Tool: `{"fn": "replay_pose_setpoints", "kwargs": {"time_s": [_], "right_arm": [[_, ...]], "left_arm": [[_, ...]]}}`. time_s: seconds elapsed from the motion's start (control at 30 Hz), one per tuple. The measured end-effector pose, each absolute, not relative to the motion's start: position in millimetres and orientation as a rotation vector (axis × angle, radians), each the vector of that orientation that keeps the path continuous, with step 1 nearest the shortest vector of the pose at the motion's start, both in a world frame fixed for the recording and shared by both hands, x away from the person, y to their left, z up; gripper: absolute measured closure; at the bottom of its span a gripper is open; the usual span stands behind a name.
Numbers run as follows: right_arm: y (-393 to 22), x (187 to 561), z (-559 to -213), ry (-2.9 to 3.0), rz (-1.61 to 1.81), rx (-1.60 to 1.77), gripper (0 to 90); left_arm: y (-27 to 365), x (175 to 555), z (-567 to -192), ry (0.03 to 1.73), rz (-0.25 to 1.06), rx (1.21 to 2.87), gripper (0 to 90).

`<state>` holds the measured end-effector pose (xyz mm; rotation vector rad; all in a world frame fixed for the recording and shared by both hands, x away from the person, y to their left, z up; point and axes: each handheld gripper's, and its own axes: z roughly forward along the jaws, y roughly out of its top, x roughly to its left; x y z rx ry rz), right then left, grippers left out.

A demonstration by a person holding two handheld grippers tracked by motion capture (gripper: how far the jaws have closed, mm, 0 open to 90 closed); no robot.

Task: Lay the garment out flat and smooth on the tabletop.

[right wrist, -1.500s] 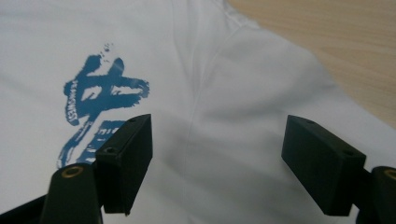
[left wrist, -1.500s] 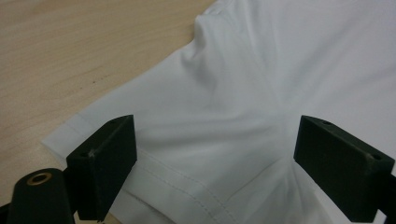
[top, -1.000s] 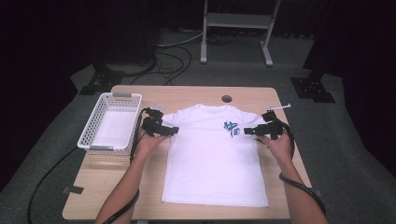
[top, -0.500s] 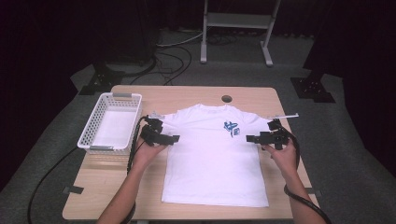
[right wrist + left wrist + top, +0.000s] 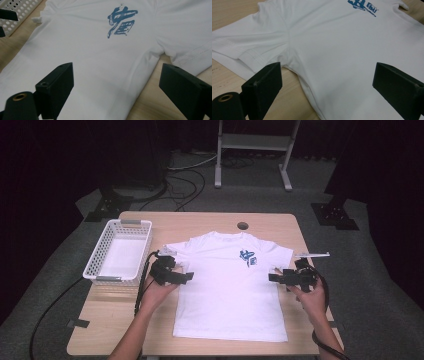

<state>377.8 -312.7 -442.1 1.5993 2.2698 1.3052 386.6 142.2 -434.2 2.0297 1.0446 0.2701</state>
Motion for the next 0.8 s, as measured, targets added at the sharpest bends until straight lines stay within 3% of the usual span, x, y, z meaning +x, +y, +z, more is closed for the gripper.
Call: {"fn": "replay_pose_setpoints", "kwargs": {"time_s": [0.8], "right_arm": [[-324, 331, -455, 2.295, 1.358, 1.509, 11.2]], "left_arm": [[151, 346, -445, 0.963, 0.259, 2.014, 7.9]]}}
